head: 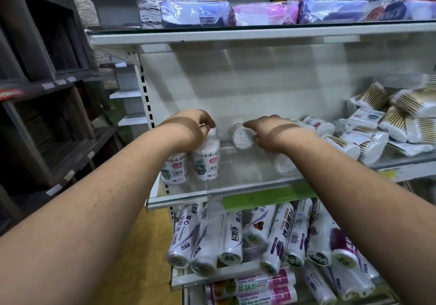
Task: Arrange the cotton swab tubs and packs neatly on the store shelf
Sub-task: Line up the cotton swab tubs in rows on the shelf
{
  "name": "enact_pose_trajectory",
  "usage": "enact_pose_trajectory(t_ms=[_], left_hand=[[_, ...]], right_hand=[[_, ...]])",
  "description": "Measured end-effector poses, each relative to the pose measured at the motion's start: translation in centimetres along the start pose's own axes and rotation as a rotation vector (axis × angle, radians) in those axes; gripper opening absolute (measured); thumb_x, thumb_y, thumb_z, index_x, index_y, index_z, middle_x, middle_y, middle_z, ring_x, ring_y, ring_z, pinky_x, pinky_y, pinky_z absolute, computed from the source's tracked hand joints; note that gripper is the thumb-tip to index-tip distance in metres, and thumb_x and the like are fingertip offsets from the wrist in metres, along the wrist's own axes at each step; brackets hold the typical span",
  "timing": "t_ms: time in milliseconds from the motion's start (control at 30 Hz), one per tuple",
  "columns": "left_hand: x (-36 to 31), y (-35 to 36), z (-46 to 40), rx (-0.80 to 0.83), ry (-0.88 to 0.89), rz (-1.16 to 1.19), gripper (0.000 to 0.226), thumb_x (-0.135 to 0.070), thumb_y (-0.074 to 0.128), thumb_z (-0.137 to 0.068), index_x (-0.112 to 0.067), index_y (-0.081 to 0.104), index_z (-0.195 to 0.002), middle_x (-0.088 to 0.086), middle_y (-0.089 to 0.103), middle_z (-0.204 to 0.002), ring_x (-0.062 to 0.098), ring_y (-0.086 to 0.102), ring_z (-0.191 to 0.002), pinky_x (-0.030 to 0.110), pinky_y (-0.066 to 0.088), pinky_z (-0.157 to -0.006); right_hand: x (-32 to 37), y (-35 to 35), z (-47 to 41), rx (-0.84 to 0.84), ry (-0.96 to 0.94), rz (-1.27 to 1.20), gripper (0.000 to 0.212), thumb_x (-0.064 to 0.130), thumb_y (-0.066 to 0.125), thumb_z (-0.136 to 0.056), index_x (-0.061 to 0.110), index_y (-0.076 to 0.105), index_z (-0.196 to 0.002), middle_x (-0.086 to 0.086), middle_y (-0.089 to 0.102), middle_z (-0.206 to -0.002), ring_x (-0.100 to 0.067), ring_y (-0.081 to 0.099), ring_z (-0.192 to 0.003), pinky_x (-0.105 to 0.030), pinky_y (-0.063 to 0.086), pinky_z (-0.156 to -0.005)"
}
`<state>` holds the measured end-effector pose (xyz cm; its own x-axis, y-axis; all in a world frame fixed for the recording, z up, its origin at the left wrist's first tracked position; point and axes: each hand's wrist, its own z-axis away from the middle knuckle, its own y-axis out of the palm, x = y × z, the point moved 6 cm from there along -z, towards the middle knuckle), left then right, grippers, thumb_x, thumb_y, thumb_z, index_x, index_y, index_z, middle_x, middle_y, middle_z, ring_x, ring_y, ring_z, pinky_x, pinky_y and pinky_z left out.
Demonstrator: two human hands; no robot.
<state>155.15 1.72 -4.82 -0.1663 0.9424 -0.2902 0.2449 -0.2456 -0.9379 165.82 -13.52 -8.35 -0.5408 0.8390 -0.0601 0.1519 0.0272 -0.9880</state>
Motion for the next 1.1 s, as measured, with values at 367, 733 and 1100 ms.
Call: enact_pose_trajectory(t_ms=[367,733,1100], left_hand=[[1.9,1.1,-2.9,-0.048,-0.013,0.039,0.044,-0.053,0.037,-0.098,-0.033,0.053,-0.134,0.000,0.045,-0.146,0.025,0.038,-0.136,0.052,0.029,-0.112],[3.3,3.3,-3.6,0.028,-0.160,-0.002,0.047,-0.057,0.034,-0.095,-0.037,0.049,-0.135,0.001,0.046,-0.144,0.028,0.044,-0.129,0.048,0.033,-0.108],[3.5,3.4,-3.9,0.016,-0.153,-0.039,0.048,-0.053,0.031,-0.096,-0.036,0.045,-0.138,0.001,0.042,-0.144,0.026,0.038,-0.133,0.045,0.029,-0.103]], right_hand=[[0.4,2.0,-3.3,-0.058,-0.030,0.005,0.047,0.030,0.045,-0.099,0.035,0.036,-0.145,-0.007,0.050,-0.141,-0.031,0.047,-0.129,-0.048,0.031,-0.104],[0.9,0.5,-6.6,0.006,-0.022,-0.353,0.039,0.043,0.052,-0.097,0.035,0.053,-0.136,-0.001,0.055,-0.141,-0.027,0.050,-0.127,-0.039,0.039,-0.106],[1.6,0.9,-8.3,-0.068,0.070,-0.370,0.042,0.038,0.033,-0.103,0.014,0.052,-0.132,-0.014,0.057,-0.134,-0.032,0.053,-0.119,-0.037,0.042,-0.094]])
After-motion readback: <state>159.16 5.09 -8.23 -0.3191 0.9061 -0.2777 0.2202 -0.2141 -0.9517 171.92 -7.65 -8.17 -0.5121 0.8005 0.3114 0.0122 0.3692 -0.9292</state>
